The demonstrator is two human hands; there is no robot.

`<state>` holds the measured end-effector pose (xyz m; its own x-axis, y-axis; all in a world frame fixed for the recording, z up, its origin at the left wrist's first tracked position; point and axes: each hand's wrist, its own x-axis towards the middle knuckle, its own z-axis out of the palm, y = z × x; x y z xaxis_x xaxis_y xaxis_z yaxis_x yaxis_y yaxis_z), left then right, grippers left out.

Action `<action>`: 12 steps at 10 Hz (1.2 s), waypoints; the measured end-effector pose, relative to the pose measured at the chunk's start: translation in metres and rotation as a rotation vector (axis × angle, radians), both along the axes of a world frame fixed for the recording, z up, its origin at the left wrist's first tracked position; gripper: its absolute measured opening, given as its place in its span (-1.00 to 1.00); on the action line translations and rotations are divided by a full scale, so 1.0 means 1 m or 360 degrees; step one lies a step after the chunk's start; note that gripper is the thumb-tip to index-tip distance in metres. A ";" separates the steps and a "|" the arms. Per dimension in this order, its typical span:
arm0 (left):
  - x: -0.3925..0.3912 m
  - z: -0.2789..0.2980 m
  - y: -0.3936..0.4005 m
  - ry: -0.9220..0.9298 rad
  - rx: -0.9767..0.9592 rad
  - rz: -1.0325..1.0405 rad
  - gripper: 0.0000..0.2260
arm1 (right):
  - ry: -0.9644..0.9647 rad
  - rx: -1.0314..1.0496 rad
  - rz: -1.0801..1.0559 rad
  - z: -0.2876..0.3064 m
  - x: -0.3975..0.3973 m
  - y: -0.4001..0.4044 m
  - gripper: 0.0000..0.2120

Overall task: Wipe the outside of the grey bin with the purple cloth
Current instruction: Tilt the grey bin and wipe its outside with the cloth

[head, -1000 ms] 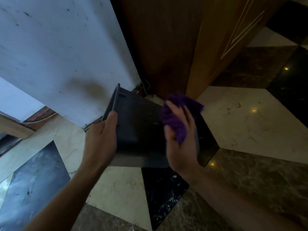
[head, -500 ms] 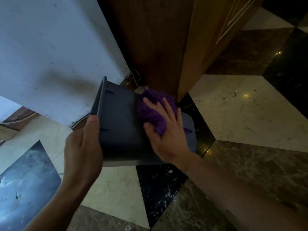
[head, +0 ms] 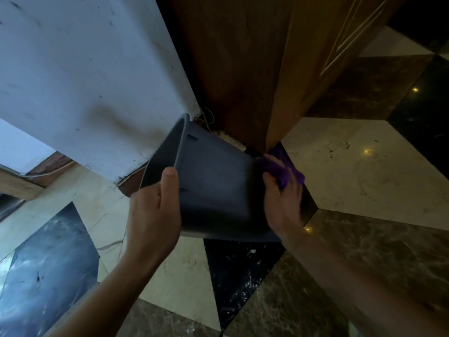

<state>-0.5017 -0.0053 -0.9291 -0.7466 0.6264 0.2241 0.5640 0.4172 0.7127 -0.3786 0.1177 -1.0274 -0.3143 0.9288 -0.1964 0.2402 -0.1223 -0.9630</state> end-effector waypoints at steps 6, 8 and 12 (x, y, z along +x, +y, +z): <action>-0.038 -0.014 -0.039 -0.0322 -0.0194 0.0221 -0.28 | -0.0402 0.0783 0.0550 -0.036 -0.013 0.009 -0.49; -0.044 -0.018 -0.065 -0.0314 -0.0173 0.0196 -0.27 | -0.0138 0.0389 0.0298 -0.063 0.009 0.022 -0.56; -0.137 0.022 -0.015 -0.1419 -0.0460 0.0493 -0.37 | 0.0256 0.0500 0.0437 -0.085 0.026 -0.008 -0.60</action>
